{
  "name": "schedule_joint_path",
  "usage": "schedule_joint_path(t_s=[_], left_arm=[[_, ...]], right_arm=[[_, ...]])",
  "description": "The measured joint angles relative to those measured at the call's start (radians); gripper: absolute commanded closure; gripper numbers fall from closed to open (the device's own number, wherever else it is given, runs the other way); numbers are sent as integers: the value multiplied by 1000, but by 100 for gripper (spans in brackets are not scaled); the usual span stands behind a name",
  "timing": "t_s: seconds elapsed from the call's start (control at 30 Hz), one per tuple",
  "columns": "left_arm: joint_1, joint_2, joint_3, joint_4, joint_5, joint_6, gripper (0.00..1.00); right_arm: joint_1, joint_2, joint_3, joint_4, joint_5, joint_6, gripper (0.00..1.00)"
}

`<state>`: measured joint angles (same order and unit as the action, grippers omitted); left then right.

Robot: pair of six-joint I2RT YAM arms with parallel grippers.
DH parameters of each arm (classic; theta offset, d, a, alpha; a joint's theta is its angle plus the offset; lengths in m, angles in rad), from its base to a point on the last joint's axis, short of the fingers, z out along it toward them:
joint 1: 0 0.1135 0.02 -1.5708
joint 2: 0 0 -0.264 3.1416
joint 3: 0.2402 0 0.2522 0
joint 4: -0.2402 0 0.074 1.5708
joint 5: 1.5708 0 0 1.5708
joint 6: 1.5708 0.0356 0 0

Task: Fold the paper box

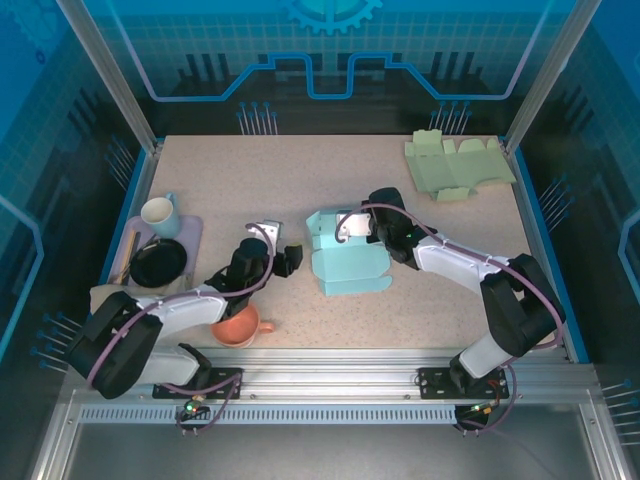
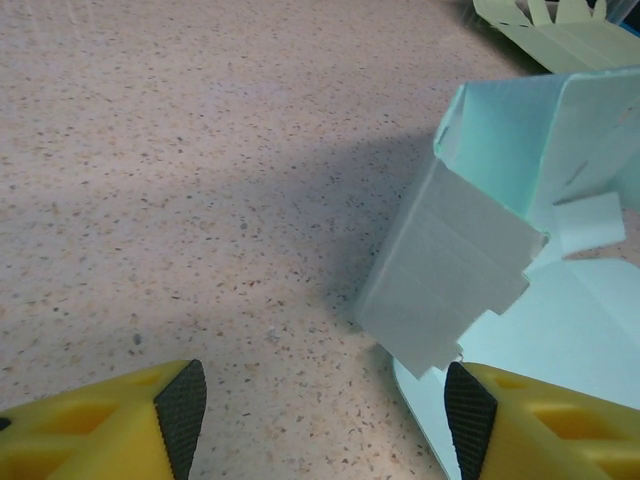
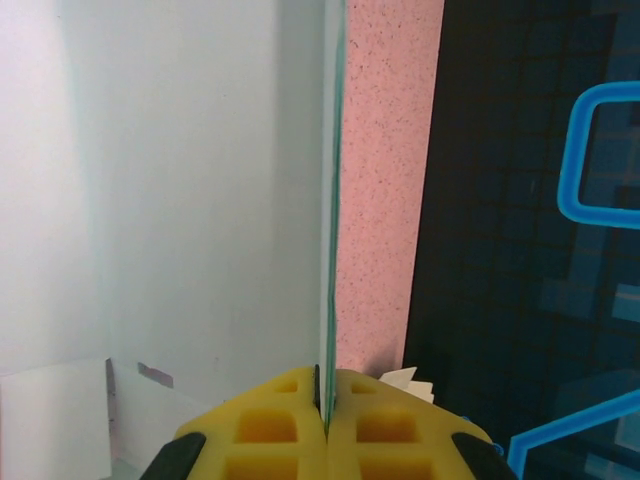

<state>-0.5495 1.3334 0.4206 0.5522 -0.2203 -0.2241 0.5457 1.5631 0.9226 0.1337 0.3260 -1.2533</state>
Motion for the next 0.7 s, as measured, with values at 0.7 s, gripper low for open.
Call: schedule_joint_path(t_s=[0.7], left_arm=[[0, 154, 9, 90, 35, 41, 35]], right_arm=[[0, 41, -167, 349, -13, -141, 100]])
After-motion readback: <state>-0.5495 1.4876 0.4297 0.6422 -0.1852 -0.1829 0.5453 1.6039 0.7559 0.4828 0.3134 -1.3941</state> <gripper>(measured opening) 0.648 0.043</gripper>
